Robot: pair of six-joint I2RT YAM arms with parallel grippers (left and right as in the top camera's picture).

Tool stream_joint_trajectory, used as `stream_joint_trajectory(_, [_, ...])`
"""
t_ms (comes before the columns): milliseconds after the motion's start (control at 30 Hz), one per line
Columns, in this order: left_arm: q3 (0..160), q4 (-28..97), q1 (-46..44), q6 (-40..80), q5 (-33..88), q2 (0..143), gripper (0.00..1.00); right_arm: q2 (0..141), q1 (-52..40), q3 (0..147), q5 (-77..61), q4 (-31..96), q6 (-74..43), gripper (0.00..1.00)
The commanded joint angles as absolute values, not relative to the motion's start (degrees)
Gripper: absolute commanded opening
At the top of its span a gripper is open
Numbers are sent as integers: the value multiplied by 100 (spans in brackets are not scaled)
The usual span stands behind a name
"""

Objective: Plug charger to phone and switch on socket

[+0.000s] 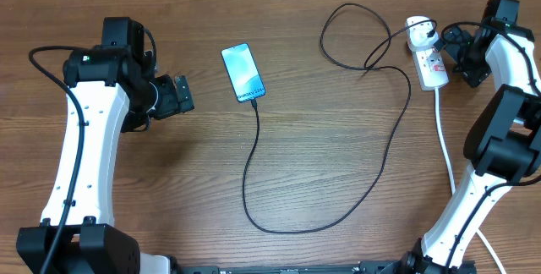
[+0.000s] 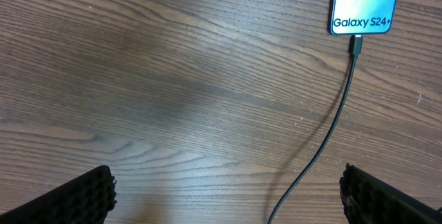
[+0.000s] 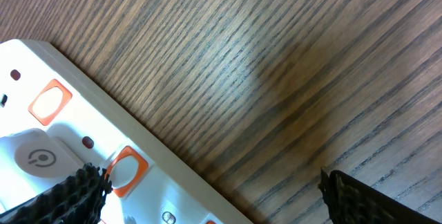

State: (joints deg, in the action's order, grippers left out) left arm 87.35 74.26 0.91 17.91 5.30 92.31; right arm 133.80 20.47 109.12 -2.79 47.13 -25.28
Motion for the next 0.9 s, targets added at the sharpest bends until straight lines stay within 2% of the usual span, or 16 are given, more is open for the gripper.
stream_joint_trajectory(0, [8687, 7422, 126, 1844, 489, 9227, 100, 13386, 2025, 10868, -309, 4692, -2554, 100])
stream_joint_trajectory(867, [8687, 7422, 126, 1844, 489, 9227, 100, 13386, 2025, 10606, -722, 4418, -2510, 100])
